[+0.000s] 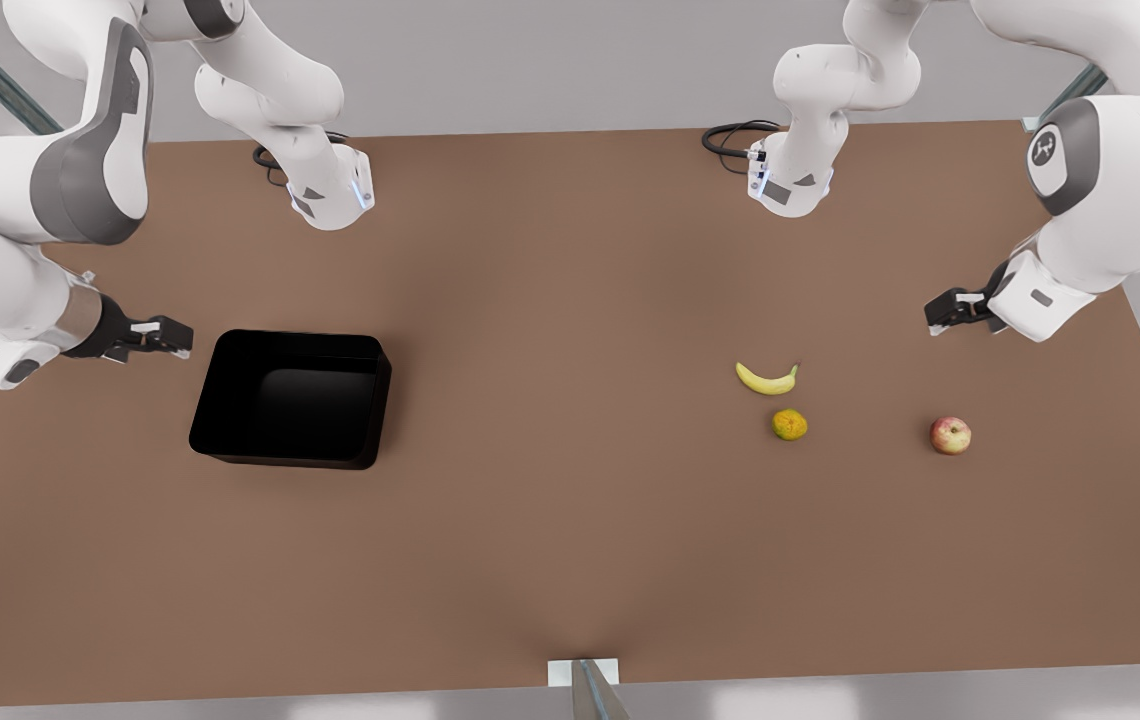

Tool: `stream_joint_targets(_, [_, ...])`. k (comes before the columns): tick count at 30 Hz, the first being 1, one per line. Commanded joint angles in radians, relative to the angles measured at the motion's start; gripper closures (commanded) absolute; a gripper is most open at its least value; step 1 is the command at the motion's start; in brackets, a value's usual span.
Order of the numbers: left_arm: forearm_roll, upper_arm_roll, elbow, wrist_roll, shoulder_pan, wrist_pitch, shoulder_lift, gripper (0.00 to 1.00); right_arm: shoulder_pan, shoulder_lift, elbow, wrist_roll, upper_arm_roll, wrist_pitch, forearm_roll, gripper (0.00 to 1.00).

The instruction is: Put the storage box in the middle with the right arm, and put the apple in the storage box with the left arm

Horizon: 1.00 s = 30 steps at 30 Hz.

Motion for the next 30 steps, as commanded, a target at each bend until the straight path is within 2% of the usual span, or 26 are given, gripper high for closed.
stream_joint_targets(1, [-0.002,0.000,0.001,-0.002,0.002,0.000,0.001,0.00,0.000,0.000,0.000,0.000,0.000,0.000,0.000,0.00])
stream_joint_targets(4, [0.004,0.002,0.001,-0.057,0.002,-0.011,0.047,0.00,0.006,0.057,-0.052,0.011,0.002,0.035,-0.028,0.00])
stream_joint_targets(6, [-0.052,0.018,0.001,-0.242,0.009,-0.008,0.139,0.00,0.008,0.064,-0.310,0.012,0.014,0.310,-0.043,0.00])
stream_joint_targets(8, [-0.172,0.090,0.005,-0.330,0.009,-0.002,0.241,0.00,-0.017,0.034,-0.461,0.014,0.025,0.460,-0.043,0.00])
stream_joint_targets(9, [-0.273,0.149,0.057,-0.350,0.009,0.006,0.344,0.00,-0.048,-0.009,-0.602,0.012,0.022,0.601,-0.043,0.00])
stream_joint_targets(10, [-0.405,0.208,0.057,-0.376,0.014,0.008,0.419,0.00,-0.098,-0.006,-0.644,-0.009,0.021,0.636,-0.043,0.00])
stream_joint_targets(11, [-0.597,0.219,0.045,-0.491,0.083,0.048,0.470,0.00,-0.104,0.003,-0.678,-0.048,0.000,0.695,-0.043,0.00])
stream_joint_targets(14, [-0.902,0.221,0.048,-0.684,0.196,0.044,0.593,0.00,-0.106,0.067,-0.733,-0.052,-0.040,0.797,-0.043,0.00])
stream_joint_targets(16, [-1.079,0.267,0.038,-0.742,0.215,0.058,0.637,0.00,-0.106,0.078,-0.782,-0.078,-0.057,0.871,-0.038,0.00])
stream_joint_targets(20, [-1.117,0.285,0.036,-0.746,0.267,0.043,0.689,0.00,-0.104,0.072,-0.775,-0.098,-0.061,0.853,-0.035,0.00])
stream_joint_targets(25, [-1.085,0.287,0.014,-0.681,0.281,-0.037,0.722,0.00,-0.104,0.080,-0.750,-0.242,-0.135,0.828,-0.032,0.00])
stream_joint_targets(30, [-1.073,0.307,0.044,-0.663,0.364,-0.048,0.784,0.00,-0.097,0.159,-0.742,-0.249,-0.155,0.864,-0.032,0.00])
